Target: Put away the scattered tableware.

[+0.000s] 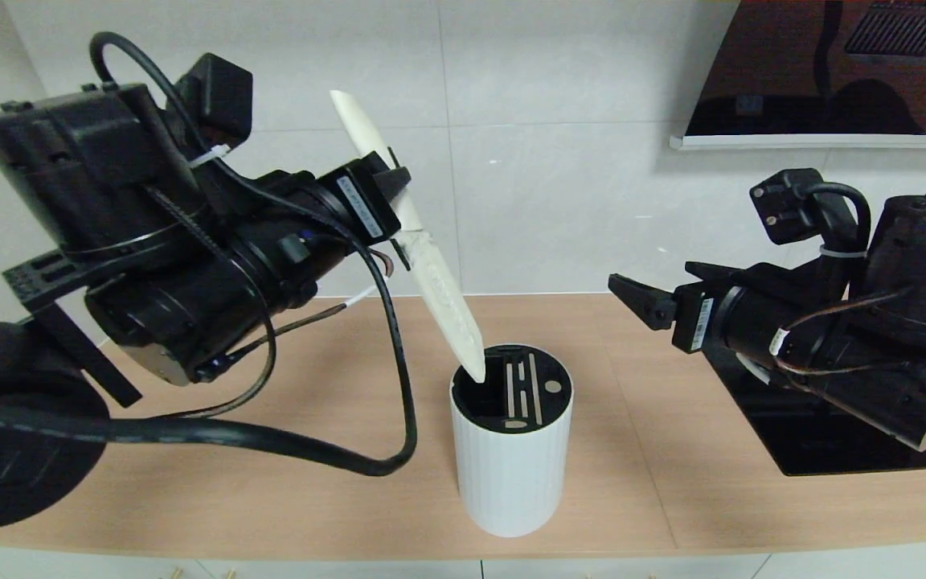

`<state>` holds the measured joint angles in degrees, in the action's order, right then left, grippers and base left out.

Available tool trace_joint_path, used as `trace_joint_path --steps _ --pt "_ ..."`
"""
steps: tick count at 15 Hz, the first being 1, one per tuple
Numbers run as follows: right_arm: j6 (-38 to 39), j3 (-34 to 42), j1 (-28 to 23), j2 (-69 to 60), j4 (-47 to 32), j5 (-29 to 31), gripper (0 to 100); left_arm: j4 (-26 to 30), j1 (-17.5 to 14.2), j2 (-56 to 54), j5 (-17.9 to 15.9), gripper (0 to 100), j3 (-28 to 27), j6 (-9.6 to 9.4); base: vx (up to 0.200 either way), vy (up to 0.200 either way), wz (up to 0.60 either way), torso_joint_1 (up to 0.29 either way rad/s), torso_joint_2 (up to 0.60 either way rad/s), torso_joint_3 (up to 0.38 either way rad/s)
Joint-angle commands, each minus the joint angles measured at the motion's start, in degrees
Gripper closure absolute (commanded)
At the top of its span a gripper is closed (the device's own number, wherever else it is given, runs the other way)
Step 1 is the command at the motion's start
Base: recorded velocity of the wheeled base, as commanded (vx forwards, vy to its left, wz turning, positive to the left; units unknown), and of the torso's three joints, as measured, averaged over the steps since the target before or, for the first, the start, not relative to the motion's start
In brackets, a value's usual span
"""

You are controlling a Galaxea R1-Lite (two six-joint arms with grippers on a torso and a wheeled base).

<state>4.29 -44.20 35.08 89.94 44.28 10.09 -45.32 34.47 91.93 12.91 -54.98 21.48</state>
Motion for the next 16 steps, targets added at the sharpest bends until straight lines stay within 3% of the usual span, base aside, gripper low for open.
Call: trace_joint_path --steps 1,3,6,9,13,15,16 --pt "0.0 0.2 -0.5 1.6 0.0 -0.1 0 -0.6 3.0 2.8 5.0 100 0.2 -3.20 0.000 0.000 0.00 0.000 0.00 0.000" --pt "-0.2 0.3 -0.5 2.7 0.2 0.0 0 -0.8 6.2 3.3 9.6 100 0.2 -6.10 0.000 0.000 0.00 0.000 0.00 0.000" --pt "-0.2 0.3 -0.5 3.7 1.3 0.0 0 -3.0 7.4 3.4 16.5 100 -0.5 -9.88 0.000 0.000 0.00 0.000 0.00 0.000" --pt "-0.2 0.4 -0.5 3.9 1.6 0.0 0 -5.6 10.8 4.5 23.7 100 0.3 -16.29 0.000 0.000 0.00 0.000 0.00 0.000" --pt "-0.2 0.4 -0.5 3.9 1.6 0.1 0 -15.4 11.5 9.4 24.3 100 -0.2 -20.51 0.000 0.000 0.00 0.000 0.00 0.000" --pt "-0.2 0.4 -0.6 3.9 1.6 0.1 0 -16.8 12.3 11.0 24.8 100 -0.2 -22.45 0.000 0.000 0.00 0.000 0.00 0.000" --pt "-0.2 0.4 -1.0 4.0 1.6 0.1 0 -16.8 12.8 11.7 25.6 100 -0.1 -22.53 0.000 0.000 0.00 0.000 0.00 0.000"
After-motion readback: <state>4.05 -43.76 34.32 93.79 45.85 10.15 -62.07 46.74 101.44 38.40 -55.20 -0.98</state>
